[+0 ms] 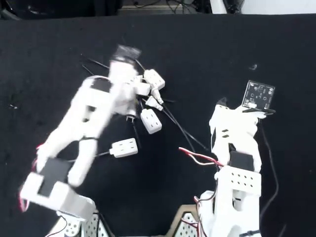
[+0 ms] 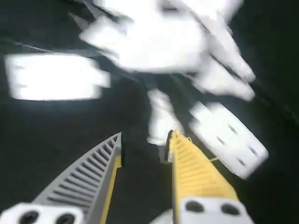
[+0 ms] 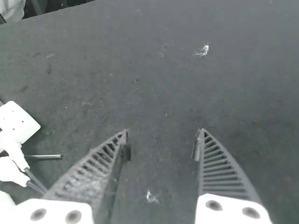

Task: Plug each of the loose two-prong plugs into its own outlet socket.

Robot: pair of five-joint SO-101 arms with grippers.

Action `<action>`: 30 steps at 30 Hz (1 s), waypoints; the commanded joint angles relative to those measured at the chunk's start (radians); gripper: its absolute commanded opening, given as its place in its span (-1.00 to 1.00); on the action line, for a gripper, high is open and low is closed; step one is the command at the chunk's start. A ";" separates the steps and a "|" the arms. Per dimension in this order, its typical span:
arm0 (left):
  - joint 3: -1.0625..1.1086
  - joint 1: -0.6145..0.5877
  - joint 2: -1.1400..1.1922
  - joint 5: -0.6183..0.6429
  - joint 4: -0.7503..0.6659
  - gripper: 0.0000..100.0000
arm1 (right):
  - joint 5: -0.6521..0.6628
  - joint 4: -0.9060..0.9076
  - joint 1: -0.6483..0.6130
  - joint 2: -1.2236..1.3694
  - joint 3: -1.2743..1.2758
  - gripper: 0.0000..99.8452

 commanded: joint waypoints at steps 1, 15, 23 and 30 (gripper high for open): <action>0.022 -0.174 -0.144 0.072 -0.104 -0.65 | 0.000 -0.021 0.009 -0.036 -0.064 -0.54; -0.137 -0.202 0.222 0.153 -0.321 -0.65 | -0.005 -0.021 0.006 -0.031 -0.058 -0.54; -0.283 -0.231 0.414 0.074 -0.258 -0.65 | 0.000 -0.020 -0.068 -0.035 -0.041 -0.54; -0.446 -0.404 0.519 0.069 -0.255 -0.65 | 0.000 -0.021 -0.083 -0.035 -0.039 -0.54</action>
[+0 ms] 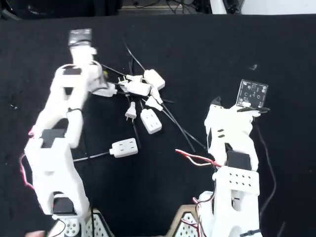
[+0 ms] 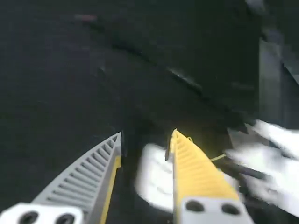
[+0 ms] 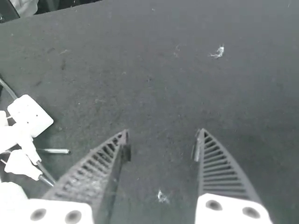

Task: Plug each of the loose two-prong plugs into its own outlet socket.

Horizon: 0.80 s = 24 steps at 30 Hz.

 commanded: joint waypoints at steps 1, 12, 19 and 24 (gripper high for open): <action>-0.093 -0.113 0.029 -0.015 0.011 -0.65 | 0.000 -0.021 -0.046 -0.035 -0.038 -0.54; -0.071 -0.145 -0.137 -0.011 0.371 -0.66 | 0.037 -0.140 -0.094 0.081 -0.157 -0.58; 0.331 -0.153 -0.276 0.069 0.143 -0.65 | 0.043 -0.175 -0.121 0.608 -0.568 -0.98; 0.484 -0.173 -0.373 0.206 0.078 -0.66 | 0.043 -0.224 -0.137 1.086 -0.928 -0.93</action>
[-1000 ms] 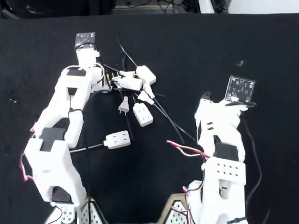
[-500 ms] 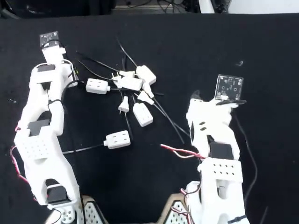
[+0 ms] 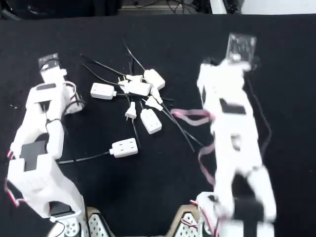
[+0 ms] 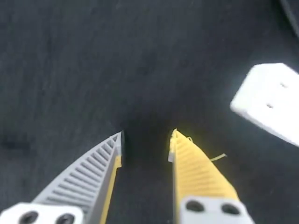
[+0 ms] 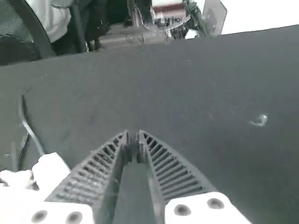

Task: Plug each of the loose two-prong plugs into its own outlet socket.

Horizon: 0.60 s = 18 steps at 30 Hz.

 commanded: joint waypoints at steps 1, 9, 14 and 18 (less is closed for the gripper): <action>0.101 -0.019 -0.097 0.126 -0.069 -0.66 | 0.011 -0.051 -0.031 0.351 -0.302 -0.93; 0.116 -0.019 -0.094 0.144 -0.132 -0.66 | 0.012 0.141 -0.011 0.619 -0.470 -0.93; 0.116 -0.019 -0.094 0.144 -0.132 -0.66 | 0.012 0.135 -0.083 0.616 -0.470 -0.93; 0.119 -0.022 -0.094 0.144 -0.132 -0.66 | 0.012 0.074 -0.155 0.661 -0.472 -0.93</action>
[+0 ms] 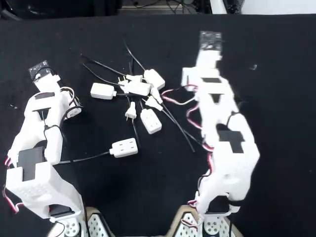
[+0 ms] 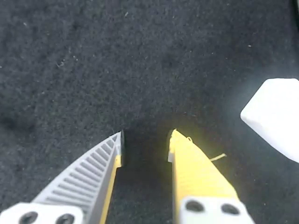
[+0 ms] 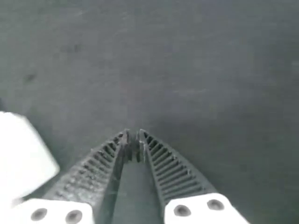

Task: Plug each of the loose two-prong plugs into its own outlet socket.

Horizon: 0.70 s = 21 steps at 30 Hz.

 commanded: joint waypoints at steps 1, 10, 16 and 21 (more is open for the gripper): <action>-0.008 -0.008 -0.038 0.009 -0.014 -0.66 | 0.008 -0.071 -0.057 0.018 -0.059 -0.93; -0.005 -0.010 -0.038 0.009 -0.014 -0.66 | 0.307 -0.021 -0.124 0.041 -0.068 -0.96; -0.005 -0.012 -0.038 0.009 -0.014 -0.66 | 0.594 0.015 -0.129 0.038 -0.087 -0.97; -0.005 -0.008 -0.038 0.009 -0.014 -0.66 | 0.597 0.072 -0.118 -0.073 -0.030 -0.96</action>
